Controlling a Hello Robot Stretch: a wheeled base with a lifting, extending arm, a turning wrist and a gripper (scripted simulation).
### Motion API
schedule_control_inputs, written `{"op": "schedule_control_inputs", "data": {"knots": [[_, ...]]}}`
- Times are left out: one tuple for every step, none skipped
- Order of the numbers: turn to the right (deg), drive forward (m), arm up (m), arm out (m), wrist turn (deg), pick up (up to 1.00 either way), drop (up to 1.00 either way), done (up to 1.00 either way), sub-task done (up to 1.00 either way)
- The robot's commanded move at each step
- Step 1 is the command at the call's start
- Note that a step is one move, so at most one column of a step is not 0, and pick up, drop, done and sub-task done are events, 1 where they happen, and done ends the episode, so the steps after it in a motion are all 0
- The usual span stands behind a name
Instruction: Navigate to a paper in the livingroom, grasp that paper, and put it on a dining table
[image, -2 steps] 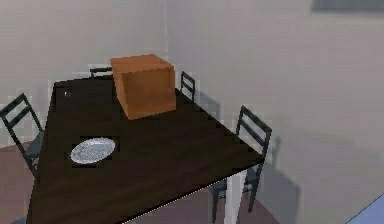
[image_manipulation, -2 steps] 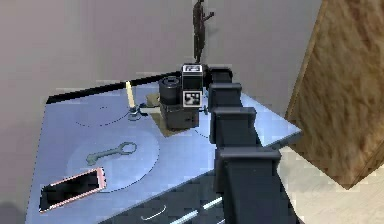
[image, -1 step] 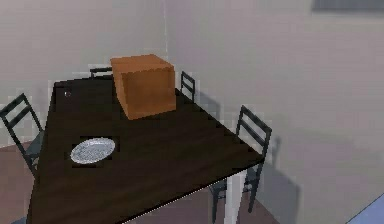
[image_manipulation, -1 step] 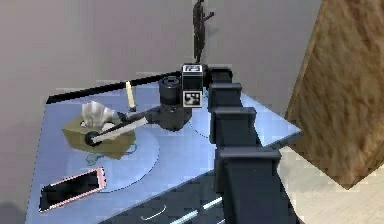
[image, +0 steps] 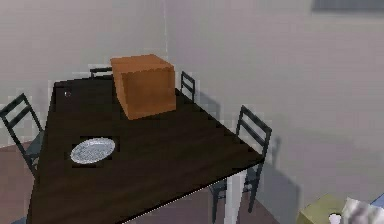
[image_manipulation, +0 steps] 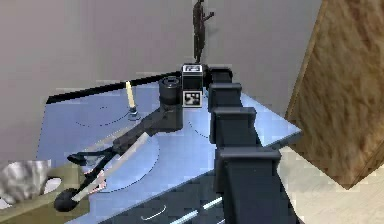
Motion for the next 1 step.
{"op": "schedule_control_inputs", "data": {"knots": [[0.0,0.0,0.0,0.0,-21.0,0.0,0.0,0.0,0.0]]}}
